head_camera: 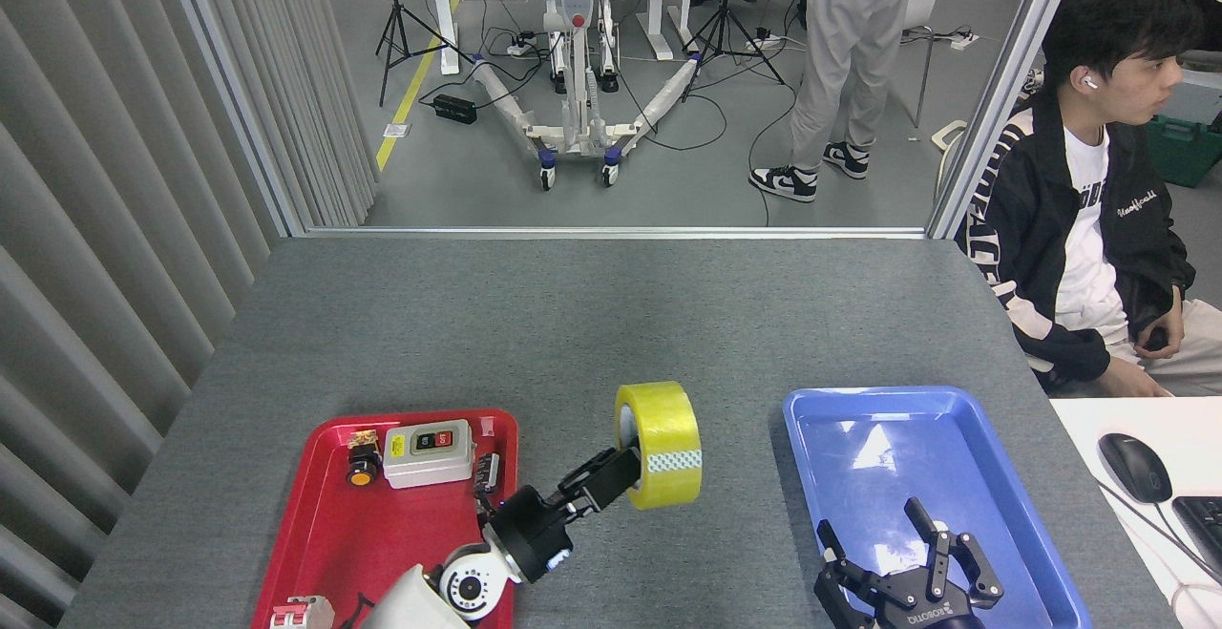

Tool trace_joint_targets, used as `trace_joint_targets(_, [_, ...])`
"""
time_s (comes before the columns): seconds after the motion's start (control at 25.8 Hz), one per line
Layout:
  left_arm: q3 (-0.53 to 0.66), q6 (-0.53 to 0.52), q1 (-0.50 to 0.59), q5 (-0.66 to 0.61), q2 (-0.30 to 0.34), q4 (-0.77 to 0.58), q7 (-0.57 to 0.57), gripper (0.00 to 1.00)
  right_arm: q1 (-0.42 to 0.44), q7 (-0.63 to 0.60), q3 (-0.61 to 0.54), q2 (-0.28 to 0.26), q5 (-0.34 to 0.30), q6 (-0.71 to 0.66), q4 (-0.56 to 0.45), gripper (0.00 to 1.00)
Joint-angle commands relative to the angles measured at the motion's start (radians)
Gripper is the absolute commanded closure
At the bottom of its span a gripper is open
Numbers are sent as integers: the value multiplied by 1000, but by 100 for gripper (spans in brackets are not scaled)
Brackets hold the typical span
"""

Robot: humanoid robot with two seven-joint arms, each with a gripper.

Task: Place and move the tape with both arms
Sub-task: 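Lift the tape roll with the left gripper toward the right gripper, then close the right gripper on the tape roll held by the left gripper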

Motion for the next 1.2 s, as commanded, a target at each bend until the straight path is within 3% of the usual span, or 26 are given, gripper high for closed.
trace_joint_targets(0.0, [-54, -6, -3, -16, -96, 41, -16, 100, 1, -1, -4, -19, 0, -128, -1, 0])
trace_joint_targets(0.15, [-55, -6, -3, -24, -104, 62, -11, 100, -1, -4, -2, -34, -2, -232, -7, 0])
trace_joint_targets(0.35, [-49, -6, -3, -19, -104, 62, -2, 100, 25, -18, -5, -111, -25, -410, -58, 0])
trace_joint_targets(0.43, [-48, -6, -3, -17, -104, 62, -2, 100, 43, -18, -5, -119, -48, -441, -75, 0])
trace_joint_targets(0.85, [-46, -6, -1, -10, -102, 59, 3, 100, 5, -16, 3, -108, -61, -444, -92, 0])
trace_joint_targets(0.97, [-48, -6, 26, -13, -84, 4, 3, 100, -15, -16, 13, -111, -67, -433, -85, 1])
trace_joint_targets(1.16, [-49, -6, 41, -20, -81, -31, 3, 100, -58, -18, 102, -120, -84, -421, -70, 1])
